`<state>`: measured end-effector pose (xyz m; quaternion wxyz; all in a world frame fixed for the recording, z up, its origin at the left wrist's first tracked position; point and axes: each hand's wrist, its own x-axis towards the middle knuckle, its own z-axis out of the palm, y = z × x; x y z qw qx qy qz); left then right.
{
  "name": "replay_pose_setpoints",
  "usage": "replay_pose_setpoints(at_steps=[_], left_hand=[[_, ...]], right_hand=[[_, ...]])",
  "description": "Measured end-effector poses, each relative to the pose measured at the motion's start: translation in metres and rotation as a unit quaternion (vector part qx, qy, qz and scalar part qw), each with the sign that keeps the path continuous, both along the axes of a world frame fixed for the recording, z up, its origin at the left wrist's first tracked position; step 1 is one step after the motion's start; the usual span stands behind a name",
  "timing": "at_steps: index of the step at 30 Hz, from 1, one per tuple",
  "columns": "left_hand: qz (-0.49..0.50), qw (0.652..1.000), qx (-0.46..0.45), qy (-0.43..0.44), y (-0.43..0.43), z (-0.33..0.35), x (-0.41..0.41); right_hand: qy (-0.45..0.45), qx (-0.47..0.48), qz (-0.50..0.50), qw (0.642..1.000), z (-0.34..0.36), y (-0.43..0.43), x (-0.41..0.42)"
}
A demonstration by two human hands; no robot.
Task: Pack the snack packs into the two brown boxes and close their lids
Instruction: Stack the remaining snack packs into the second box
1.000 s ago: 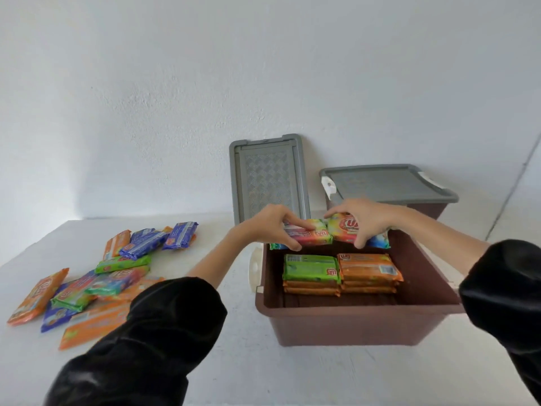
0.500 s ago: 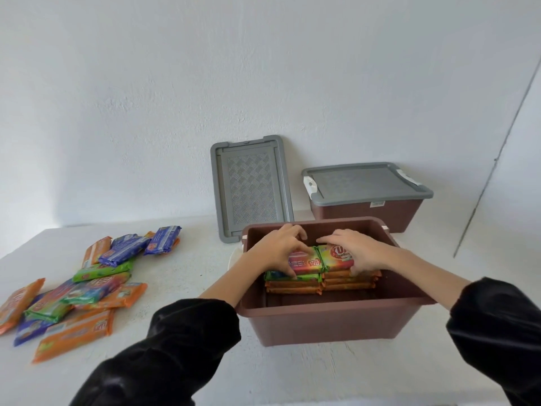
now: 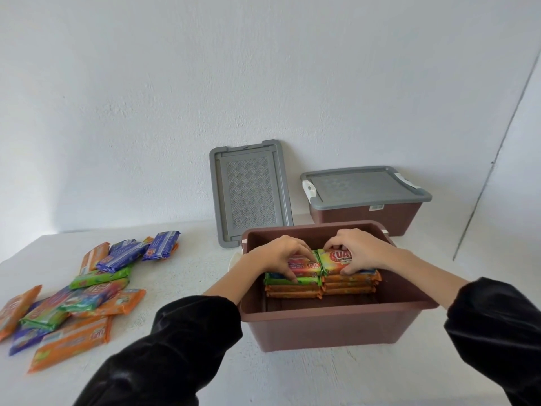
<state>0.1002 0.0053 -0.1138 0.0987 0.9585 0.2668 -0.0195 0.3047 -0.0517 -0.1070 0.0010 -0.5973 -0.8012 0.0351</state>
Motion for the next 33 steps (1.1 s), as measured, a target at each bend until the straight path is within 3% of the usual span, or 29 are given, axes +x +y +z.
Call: replay_pose_setpoints(at_steps=[5,11,14,17,21,25,33], left_hand=[[-0.006,1.000,0.001,0.019,0.000,-0.001,-0.003],[-0.003,1.000,-0.003,-0.006,-0.002,-0.005,-0.005],[0.007,0.999,-0.005,-0.041,-0.003,-0.004,-0.004],[0.028,0.991,-0.006,-0.130,-0.005,0.007,-0.008],[0.087,0.968,-0.024,-0.234,-0.003,0.032,-0.032],[0.158,0.950,0.020,-0.269,0.001,0.048,-0.085],[0.370,0.888,0.060,-0.266,-0.027,0.036,-0.253]], right_hand=[[-0.029,-0.032,-0.004,0.999,-0.004,0.000,0.005],[-0.002,-0.036,-0.009,0.999,-0.005,-0.003,0.005],[0.048,-0.033,-0.014,0.998,0.003,-0.004,0.003],[0.125,0.012,-0.025,0.992,0.012,-0.004,-0.003],[0.156,0.096,-0.012,0.983,0.031,0.002,-0.033],[0.177,0.137,0.039,0.974,0.046,0.015,-0.089],[0.177,0.081,0.164,0.967,0.042,0.049,-0.237]])
